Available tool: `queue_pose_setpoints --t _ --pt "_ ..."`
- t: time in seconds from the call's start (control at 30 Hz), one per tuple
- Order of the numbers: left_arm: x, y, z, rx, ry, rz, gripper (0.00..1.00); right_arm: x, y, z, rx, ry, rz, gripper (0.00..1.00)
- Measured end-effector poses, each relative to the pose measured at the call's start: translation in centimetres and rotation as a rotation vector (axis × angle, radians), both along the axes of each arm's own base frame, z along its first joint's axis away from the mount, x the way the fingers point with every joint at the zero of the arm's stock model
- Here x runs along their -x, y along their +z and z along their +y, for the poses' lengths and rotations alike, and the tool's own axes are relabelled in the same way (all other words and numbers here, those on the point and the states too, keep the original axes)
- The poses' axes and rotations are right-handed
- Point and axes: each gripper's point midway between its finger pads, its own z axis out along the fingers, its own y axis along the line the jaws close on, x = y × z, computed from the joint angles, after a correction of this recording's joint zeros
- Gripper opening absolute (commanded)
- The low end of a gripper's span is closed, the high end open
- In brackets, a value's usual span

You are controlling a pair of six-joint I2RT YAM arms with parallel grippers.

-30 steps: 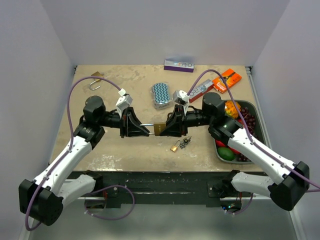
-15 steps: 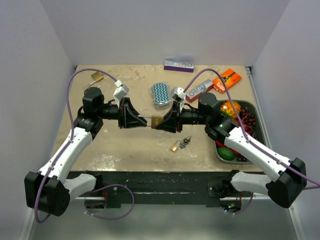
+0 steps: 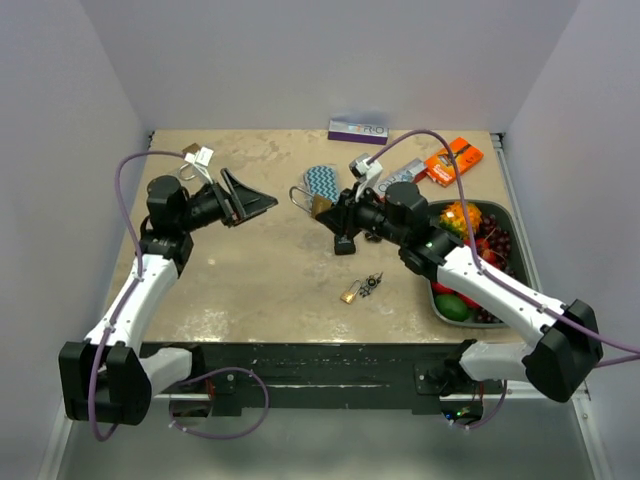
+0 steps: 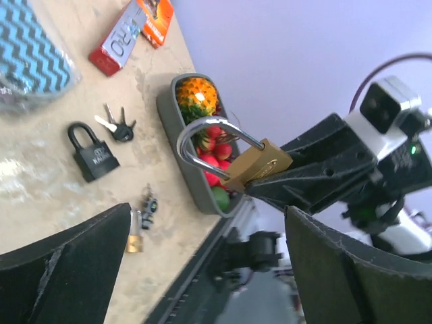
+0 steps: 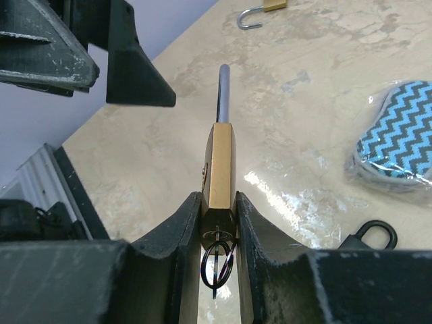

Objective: Lock with the key
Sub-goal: Lock the lock.

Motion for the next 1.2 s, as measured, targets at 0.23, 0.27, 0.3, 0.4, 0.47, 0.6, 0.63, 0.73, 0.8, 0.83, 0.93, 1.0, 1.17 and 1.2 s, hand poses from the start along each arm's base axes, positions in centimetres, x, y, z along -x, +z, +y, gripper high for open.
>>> queue_pose_setpoints --t 0.23,0.27,0.3,0.4,0.47,0.6,0.63,0.73,0.8,0.83,0.93,1.0,1.17,1.2 --pt "-1.5 -0.6 -1.4 0.099 0.06 0.265 0.99 -0.8 -0.2 2.8 0.042 -0.024 -0.038 0.0" --pt "-1.4 -0.5 -1.9 0.107 0.055 0.288 0.99 -0.8 -0.2 3.3 0.048 -0.025 -0.052 0.0" --pt "-1.3 -0.3 -2.4 0.114 0.053 0.307 0.99 -0.5 -0.2 3.7 0.05 -0.018 -0.055 0.0" --pt "-0.7 0.0 -3.7 0.127 0.043 0.351 0.99 -0.1 0.1 4.8 0.061 -0.012 -0.079 0.0" --pt "-0.5 0.0 -4.3 0.13 0.047 0.384 0.99 -0.1 0.4 5.4 0.068 -0.017 -0.098 0.0" --pt "-0.4 -0.4 -4.7 0.141 0.063 0.447 0.91 -0.2 1.0 5.8 0.073 -0.037 -0.129 0.0" --pt "-0.4 -0.5 -4.9 0.144 0.065 0.46 0.84 -0.2 1.1 5.8 0.074 -0.043 -0.135 0.0" --pt "-0.2 -0.4 -5.3 0.161 0.063 0.489 0.62 -0.2 1.2 5.8 0.078 -0.061 -0.145 0.0" --pt "-0.3 -0.1 -5.4 0.173 0.061 0.483 0.55 -0.3 0.9 5.8 0.089 -0.077 -0.144 0.0" --pt "-0.3 0.0 -5.4 0.177 0.065 0.49 0.54 -0.4 0.9 5.8 0.09 -0.087 -0.146 0.0" --pt "-0.4 0.1 -5.4 0.184 0.068 0.491 0.33 -0.3 1.0 5.8 0.09 -0.098 -0.149 0.0" --pt "-0.4 0.1 -5.4 0.185 0.069 0.492 0.08 -0.3 1.0 5.8 0.09 -0.105 -0.15 0.03" --pt "-0.4 -0.1 -5.4 0.19 0.068 0.494 0.0 -0.2 1.0 5.9 0.084 -0.106 -0.142 0.66" --pt "-0.4 -0.3 -5.4 0.188 0.069 0.5 0.0 -0.2 1.2 5.9 0.08 -0.107 -0.142 0.7"
